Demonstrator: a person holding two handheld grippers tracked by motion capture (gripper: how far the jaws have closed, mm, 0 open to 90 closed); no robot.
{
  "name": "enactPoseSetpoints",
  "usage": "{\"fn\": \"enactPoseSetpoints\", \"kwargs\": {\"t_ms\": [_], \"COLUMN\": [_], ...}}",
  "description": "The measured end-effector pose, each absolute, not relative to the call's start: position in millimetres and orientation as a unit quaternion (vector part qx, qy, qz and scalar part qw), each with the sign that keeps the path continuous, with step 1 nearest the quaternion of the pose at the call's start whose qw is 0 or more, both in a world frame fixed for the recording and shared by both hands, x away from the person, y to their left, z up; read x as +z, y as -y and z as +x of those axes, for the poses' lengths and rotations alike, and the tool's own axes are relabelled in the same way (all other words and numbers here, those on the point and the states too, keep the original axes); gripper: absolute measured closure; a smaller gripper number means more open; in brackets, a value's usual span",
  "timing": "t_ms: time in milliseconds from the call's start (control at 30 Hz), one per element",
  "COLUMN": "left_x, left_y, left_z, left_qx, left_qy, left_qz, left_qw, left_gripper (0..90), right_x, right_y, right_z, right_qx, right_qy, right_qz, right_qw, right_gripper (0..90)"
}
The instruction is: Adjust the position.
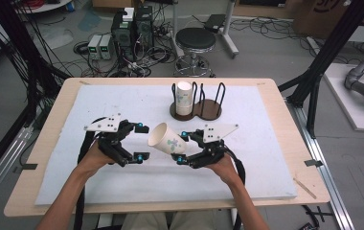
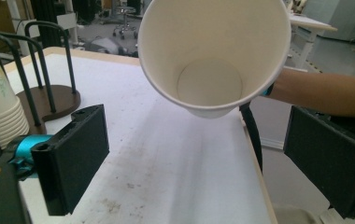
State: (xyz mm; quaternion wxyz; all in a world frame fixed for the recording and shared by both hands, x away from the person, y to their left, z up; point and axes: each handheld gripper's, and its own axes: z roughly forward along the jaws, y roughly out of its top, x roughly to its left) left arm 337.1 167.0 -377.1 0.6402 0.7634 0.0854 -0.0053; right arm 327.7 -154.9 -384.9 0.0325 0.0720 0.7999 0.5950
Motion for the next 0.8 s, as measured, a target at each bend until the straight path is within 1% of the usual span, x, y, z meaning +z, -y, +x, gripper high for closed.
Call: {"fn": "enactPoseSetpoints", "kwargs": {"t_ms": [467, 800], "left_x": [-379, -375], "left_y": [-153, -140], "left_z": [341, 341], "left_qx": [-0.020, -0.027], "left_qy": [-0.079, -0.063], "left_qz": [0.757, 0.757], "left_qw": [0.648, 0.650], "left_gripper": [6.8, 6.8], "right_x": [-385, -385], "right_y": [154, 151], "right_z": [326, 326], "right_qx": [0.597, 0.598], "right_qy": [-0.799, -0.799], "right_qz": [0.066, 0.059], "right_qw": [0.029, 0.029], "right_gripper": [37.0, 37.0]}}
